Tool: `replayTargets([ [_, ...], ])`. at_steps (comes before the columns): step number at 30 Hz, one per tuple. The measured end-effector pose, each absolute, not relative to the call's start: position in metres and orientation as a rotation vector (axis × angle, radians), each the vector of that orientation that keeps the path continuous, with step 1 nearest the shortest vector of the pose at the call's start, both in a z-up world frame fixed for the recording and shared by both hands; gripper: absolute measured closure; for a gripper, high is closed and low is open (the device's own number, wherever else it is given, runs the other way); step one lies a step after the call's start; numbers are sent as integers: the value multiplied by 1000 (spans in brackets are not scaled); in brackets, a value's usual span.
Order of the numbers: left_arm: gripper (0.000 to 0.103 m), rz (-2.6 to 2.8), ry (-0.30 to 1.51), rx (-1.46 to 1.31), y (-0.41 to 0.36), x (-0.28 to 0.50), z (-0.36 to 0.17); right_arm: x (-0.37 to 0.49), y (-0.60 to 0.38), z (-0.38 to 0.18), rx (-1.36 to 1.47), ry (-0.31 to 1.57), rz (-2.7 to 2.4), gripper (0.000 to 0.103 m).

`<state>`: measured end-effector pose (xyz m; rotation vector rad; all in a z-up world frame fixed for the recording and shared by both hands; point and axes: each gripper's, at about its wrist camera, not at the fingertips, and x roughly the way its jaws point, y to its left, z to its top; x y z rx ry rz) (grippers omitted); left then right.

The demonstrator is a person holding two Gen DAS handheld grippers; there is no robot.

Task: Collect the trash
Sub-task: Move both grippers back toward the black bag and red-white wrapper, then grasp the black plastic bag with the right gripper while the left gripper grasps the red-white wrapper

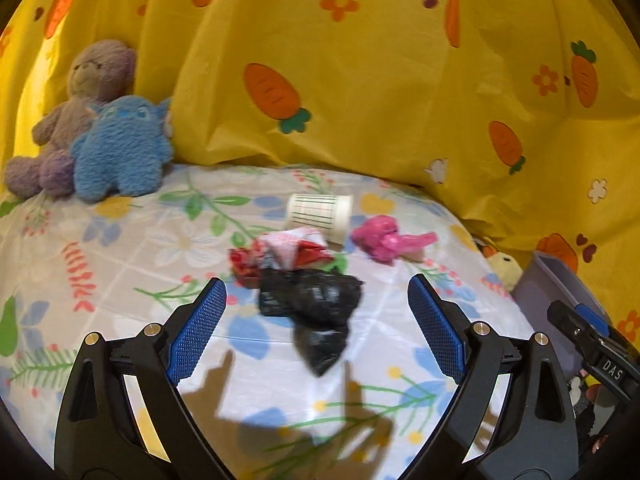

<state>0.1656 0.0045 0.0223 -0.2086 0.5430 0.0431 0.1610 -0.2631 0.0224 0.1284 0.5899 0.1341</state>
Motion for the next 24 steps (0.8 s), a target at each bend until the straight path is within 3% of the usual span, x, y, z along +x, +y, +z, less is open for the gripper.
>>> replayTargets([
  [9,12,253,516,-253,95,139,25,195,-141,-3,6,713,309,15],
  [15,12,258,501,-274,111,137,31,218,-99,-26,-32,800,334,15],
  [17,12,251,500,-269,110,137,31,224,-91,-34,-46,821,333,19],
  [22,12,232,506,-265,110,141,27,230,-89,-46,-40,867,337,47],
  [24,12,223,507,-261,109,143,26,231,-90,-48,-41,878,339,80],
])
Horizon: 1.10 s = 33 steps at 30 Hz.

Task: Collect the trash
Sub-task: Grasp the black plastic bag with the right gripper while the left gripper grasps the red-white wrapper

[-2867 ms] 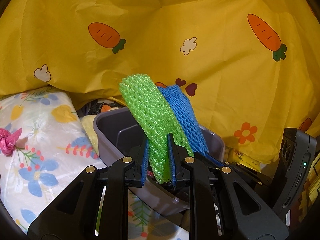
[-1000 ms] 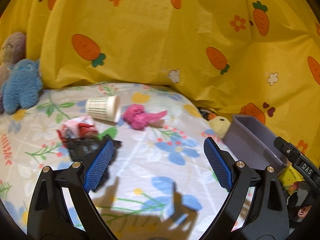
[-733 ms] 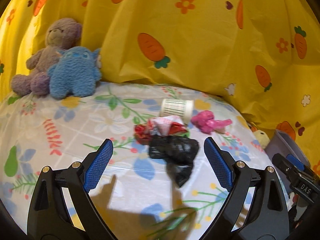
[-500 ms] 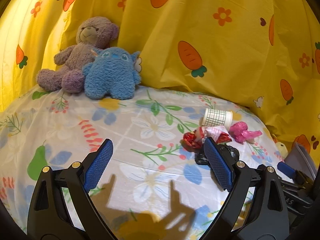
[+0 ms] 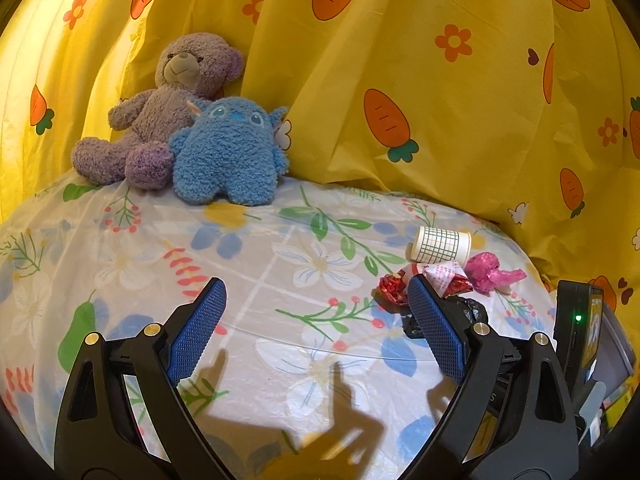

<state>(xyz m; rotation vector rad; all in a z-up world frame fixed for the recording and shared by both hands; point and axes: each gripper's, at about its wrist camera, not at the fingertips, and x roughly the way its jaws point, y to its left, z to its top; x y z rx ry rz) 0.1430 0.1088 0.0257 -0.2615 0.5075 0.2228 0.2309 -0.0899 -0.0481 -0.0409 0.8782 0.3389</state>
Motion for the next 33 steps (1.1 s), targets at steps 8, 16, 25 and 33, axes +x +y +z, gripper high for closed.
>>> replayTargets([
  [8,12,162,517,-258,97,150,22,215,-120,-38,-12,796,331,97],
  [16,12,36,565,-232,60,177,14,194,-181,-21,89,700,244,97],
  [25,12,-28,646,-222,23,227,0,191,-212,-22,134,689,221,97],
  [33,12,-40,716,-197,4,262,-20,194,-222,-23,146,683,225,97],
])
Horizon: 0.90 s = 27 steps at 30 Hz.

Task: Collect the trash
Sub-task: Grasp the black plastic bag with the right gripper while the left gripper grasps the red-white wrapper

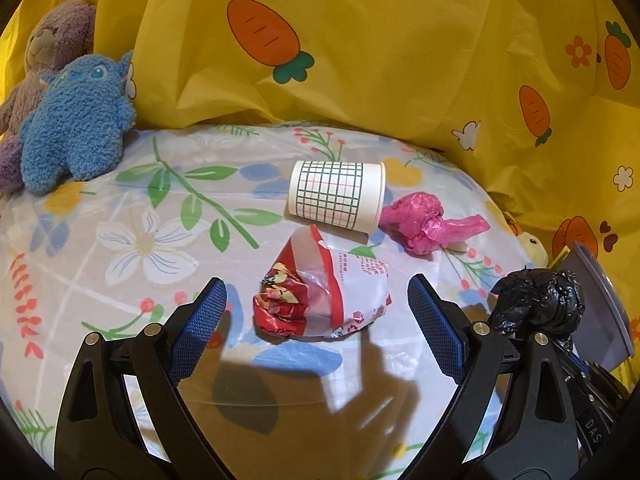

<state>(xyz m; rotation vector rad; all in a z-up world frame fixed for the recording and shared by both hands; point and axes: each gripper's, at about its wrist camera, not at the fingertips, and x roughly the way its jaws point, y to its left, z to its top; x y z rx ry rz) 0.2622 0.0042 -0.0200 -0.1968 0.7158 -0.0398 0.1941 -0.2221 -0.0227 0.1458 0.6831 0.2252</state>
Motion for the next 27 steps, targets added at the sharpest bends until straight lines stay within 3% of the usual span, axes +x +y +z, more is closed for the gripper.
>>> replayTargets([
  [8,12,-51,790,-230,3,281,-40,200,-227,-25,153,686,216,97],
  [12,27,-67,807,-241,4,284,-42,203,-227,-26,158,692,210,97],
  [27,39,-109,779,-217,-2,272,-35,201,-230,-24,160,688,197,97],
])
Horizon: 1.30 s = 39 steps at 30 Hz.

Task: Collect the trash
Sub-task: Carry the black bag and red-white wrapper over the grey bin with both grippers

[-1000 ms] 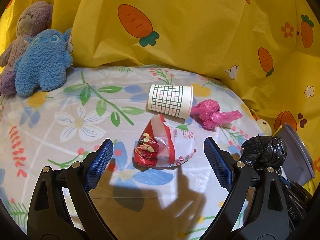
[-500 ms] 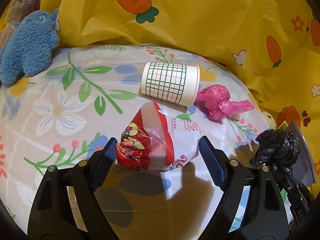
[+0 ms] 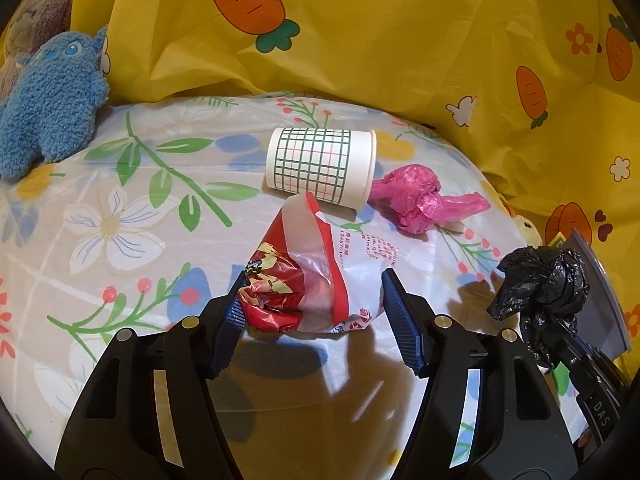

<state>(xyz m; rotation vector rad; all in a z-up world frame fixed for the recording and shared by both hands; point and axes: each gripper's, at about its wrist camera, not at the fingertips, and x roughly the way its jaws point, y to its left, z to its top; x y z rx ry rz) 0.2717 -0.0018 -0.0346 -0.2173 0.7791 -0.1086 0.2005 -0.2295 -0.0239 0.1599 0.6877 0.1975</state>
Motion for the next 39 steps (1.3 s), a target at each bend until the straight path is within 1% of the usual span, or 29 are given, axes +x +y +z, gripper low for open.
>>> replayTargets([
  [7,39,-144,696,-220,-11,235,-9,187,-232,-15,160,658,200,97],
  [16,39,-170,633,-218,-20,190,2,163,-234,-4,134,629,209,97],
  [27,39,-208,575,-203,-36,160,21,134,-243,11,127,586,201,97],
  [39,39,-271,549,-179,-67,147,34,112,-267,22,126,544,168,97],
])
